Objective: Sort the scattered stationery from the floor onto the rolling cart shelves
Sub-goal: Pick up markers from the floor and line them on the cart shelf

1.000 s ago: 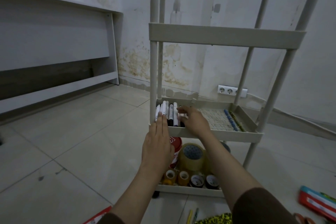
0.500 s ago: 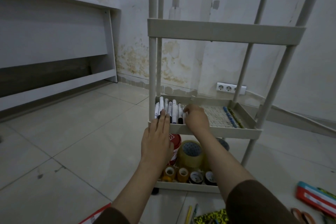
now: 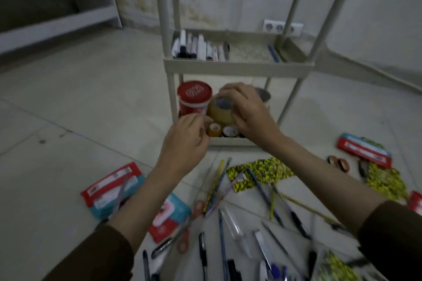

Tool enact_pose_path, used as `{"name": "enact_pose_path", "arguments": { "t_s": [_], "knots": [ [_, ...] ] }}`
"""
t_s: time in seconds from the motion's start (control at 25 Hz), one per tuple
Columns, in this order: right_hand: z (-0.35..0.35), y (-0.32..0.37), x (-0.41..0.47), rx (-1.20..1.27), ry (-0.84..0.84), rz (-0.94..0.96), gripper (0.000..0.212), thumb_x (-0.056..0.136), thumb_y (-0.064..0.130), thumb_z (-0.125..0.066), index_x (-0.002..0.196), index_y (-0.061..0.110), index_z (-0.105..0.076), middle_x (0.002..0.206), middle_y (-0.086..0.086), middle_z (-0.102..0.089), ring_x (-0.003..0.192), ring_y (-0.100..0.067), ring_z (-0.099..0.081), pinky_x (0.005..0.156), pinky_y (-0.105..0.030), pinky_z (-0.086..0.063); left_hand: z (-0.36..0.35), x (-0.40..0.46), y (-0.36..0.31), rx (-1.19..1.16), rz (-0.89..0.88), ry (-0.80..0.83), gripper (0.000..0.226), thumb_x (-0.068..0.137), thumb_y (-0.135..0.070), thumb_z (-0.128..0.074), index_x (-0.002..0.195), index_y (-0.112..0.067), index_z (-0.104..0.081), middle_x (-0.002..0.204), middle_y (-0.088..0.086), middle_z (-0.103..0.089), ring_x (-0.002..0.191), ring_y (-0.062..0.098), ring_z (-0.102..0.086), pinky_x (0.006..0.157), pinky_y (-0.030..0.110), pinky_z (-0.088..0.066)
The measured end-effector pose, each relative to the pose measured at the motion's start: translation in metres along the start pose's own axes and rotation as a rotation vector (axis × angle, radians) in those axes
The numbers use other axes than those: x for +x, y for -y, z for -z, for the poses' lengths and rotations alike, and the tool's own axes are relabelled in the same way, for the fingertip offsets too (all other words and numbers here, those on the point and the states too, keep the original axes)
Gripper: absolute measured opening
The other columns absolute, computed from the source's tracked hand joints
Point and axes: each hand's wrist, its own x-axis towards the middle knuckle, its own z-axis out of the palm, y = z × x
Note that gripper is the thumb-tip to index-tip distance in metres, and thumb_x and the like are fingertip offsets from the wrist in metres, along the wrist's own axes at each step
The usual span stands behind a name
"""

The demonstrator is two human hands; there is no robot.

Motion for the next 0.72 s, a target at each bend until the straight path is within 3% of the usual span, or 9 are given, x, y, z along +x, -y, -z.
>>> {"name": "enact_pose_path", "arguments": {
  "t_s": [0.16, 0.36, 0.56, 0.72],
  "knots": [
    [0.006, 0.000, -0.078, 0.100, 0.446, -0.111, 0.025, 0.082, -0.007, -0.048, 0.097, 0.003, -0.065, 0.098, -0.013, -0.065, 0.093, -0.031, -0.059, 0.079, -0.042, -0.046, -0.035, -0.046, -0.015, -0.063, 0.088, 0.233, 0.024, 0.090, -0.018, -0.046, 0.110, -0.022, -0.060, 0.110, -0.005, -0.065, 0.102, 0.016, -0.058, 0.080, 0.033, -0.048],
    [0.012, 0.001, -0.158, 0.178, 0.927, -0.175, 0.024, 0.089, 0.005, -0.046, 0.102, 0.016, -0.063, 0.101, 0.001, -0.065, 0.090, -0.017, -0.059, 0.070, -0.025, -0.040, -0.054, -0.094, -0.007, 0.028, 0.226, 0.457, 0.022, 0.090, -0.019, -0.048, 0.107, -0.022, -0.061, 0.100, 0.002, -0.067, 0.094, 0.024, -0.061, 0.072, 0.032, -0.047],
    [-0.010, 0.022, -0.189, 0.375, 1.084, -0.204, 0.020, 0.093, 0.010, -0.050, 0.108, 0.015, -0.061, 0.101, -0.002, -0.065, 0.089, -0.018, -0.062, 0.077, -0.034, -0.049, -0.046, -0.143, 0.003, 0.148, 0.341, 0.571, 0.024, 0.090, -0.021, -0.048, 0.111, -0.023, -0.059, 0.103, 0.004, -0.066, 0.095, 0.023, -0.061, 0.076, 0.031, -0.047],
    [-0.037, 0.054, -0.203, 0.438, 1.191, -0.120, 0.015, 0.089, 0.022, -0.060, 0.104, 0.019, -0.060, 0.077, 0.012, -0.052, 0.069, -0.006, -0.050, 0.062, -0.025, -0.040, -0.033, -0.181, 0.003, 0.228, 0.441, 0.556, 0.022, 0.090, -0.027, -0.048, 0.110, -0.024, -0.058, 0.110, 0.003, -0.063, 0.099, 0.021, -0.059, 0.076, 0.029, -0.043]
  ]
}}
